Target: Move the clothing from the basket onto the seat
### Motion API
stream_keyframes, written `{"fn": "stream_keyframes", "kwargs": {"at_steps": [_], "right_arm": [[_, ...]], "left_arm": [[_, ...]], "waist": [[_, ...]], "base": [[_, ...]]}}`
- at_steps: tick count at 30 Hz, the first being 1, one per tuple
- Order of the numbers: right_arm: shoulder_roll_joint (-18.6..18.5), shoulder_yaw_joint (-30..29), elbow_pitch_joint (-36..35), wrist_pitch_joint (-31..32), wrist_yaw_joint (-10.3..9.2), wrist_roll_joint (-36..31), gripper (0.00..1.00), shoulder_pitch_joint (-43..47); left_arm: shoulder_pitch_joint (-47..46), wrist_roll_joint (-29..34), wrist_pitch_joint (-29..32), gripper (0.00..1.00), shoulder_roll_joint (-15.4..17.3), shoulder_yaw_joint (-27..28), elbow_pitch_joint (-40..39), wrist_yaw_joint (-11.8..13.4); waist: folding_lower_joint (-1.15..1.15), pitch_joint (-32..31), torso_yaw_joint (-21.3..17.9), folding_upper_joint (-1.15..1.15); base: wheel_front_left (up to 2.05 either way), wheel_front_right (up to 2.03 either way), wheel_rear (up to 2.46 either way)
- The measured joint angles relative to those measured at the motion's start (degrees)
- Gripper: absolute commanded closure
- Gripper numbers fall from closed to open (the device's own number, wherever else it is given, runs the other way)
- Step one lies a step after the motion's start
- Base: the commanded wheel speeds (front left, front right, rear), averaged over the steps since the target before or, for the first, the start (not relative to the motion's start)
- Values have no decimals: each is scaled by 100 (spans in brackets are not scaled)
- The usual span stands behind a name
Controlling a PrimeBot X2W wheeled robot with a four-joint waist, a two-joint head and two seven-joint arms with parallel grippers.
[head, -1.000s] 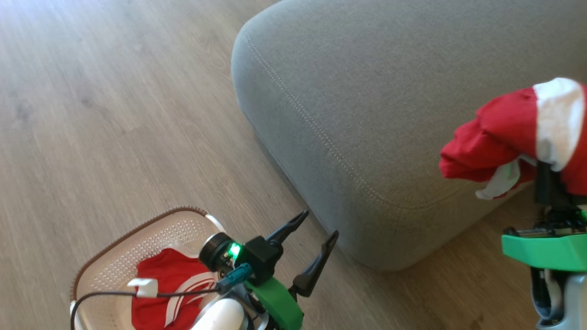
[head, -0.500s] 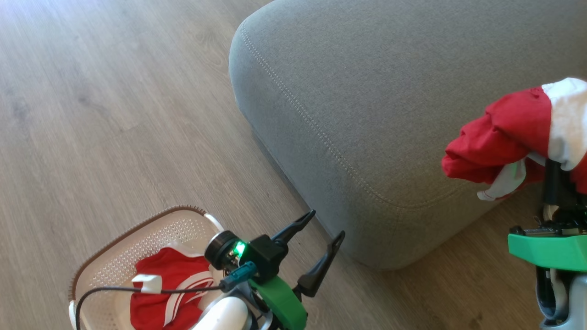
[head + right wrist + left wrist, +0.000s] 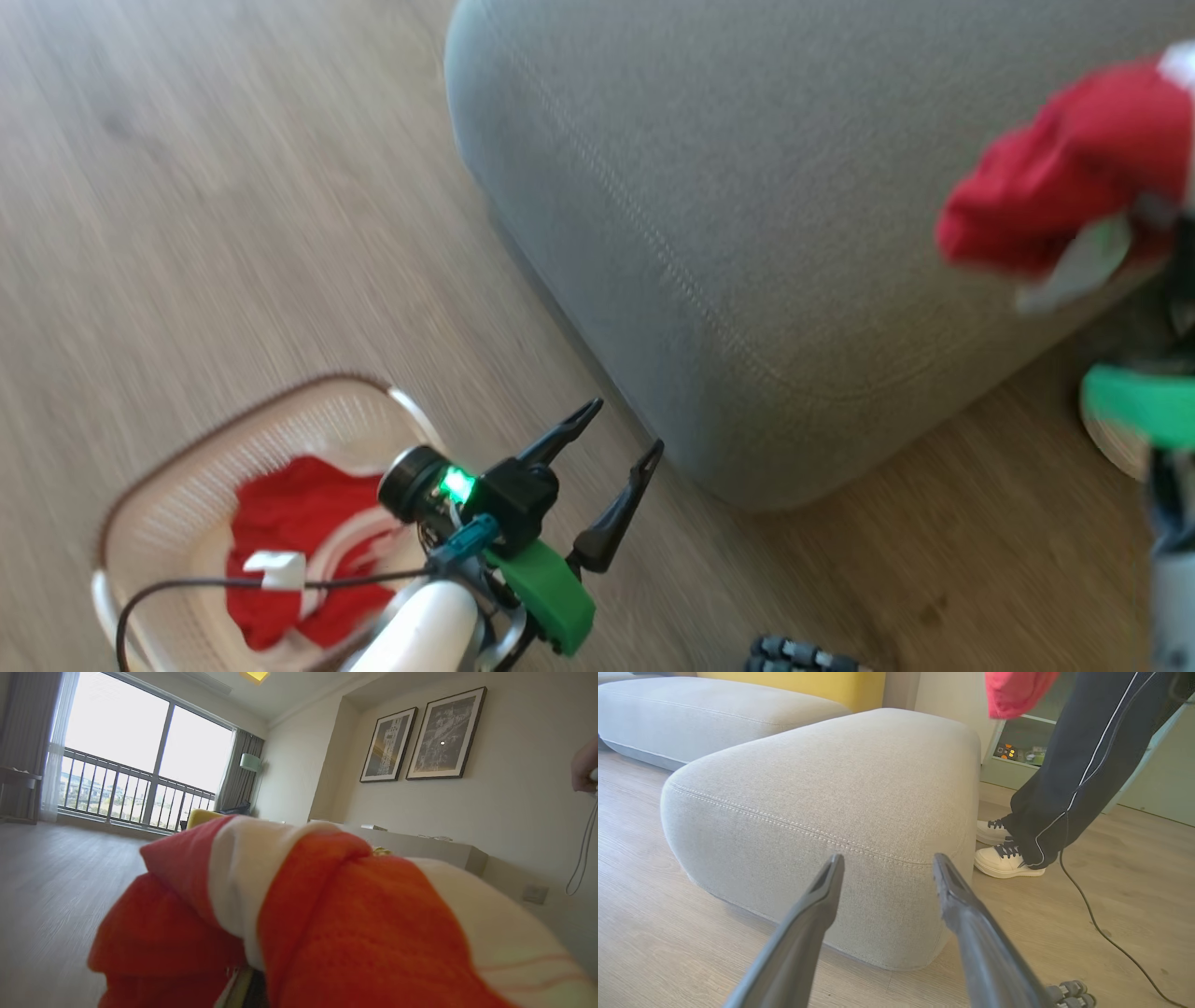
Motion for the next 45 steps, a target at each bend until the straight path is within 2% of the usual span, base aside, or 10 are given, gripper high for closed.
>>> {"fn": "stream_keyframes", "kwargs": {"at_steps": [2,6,16,21,27,33,38,45], "right_arm": [[-164,-129,56,0,1,35,100,-375],[-247,-505,204,-1,1,281,100,-1205],[-699,-571,849,-10,1,426,100,-3119],[-888,-676,1735,-10,1,495,100,-3856],[-1273,-664,3165,-9,1,563,100,-4573],[-1579,-890,4566,-10,1,887,100,-5462],[-1853,-999,5514,-9,1,1022,100,-5666],[-1881,-789,6994,-8,1,1338,100,-5885]], "left_arm": [[-109,129,0,0,45,-26,21,0],[-512,248,0,0,318,-80,58,0],[-1023,476,0,0,914,-291,127,0],[-1242,485,0,0,995,-349,125,0],[-1252,625,0,0,1036,-347,125,1],[-1411,686,0,0,1033,-330,99,15],[-1518,686,-1,0,971,-313,-24,105],[-1519,686,0,0,899,-229,-38,185]], "waist": [[0,230,10,0],[1,726,35,0],[2,1923,63,0],[1,2372,158,0],[0,2653,395,0],[0,2945,723,0],[0,3131,1039,0],[0,3364,1429,0]], "base": [[0,0,0],[0,0,0],[0,0,0],[0,0,0],[0,0,0],[0,0,0],[0,0,0],[0,0,0]]}}
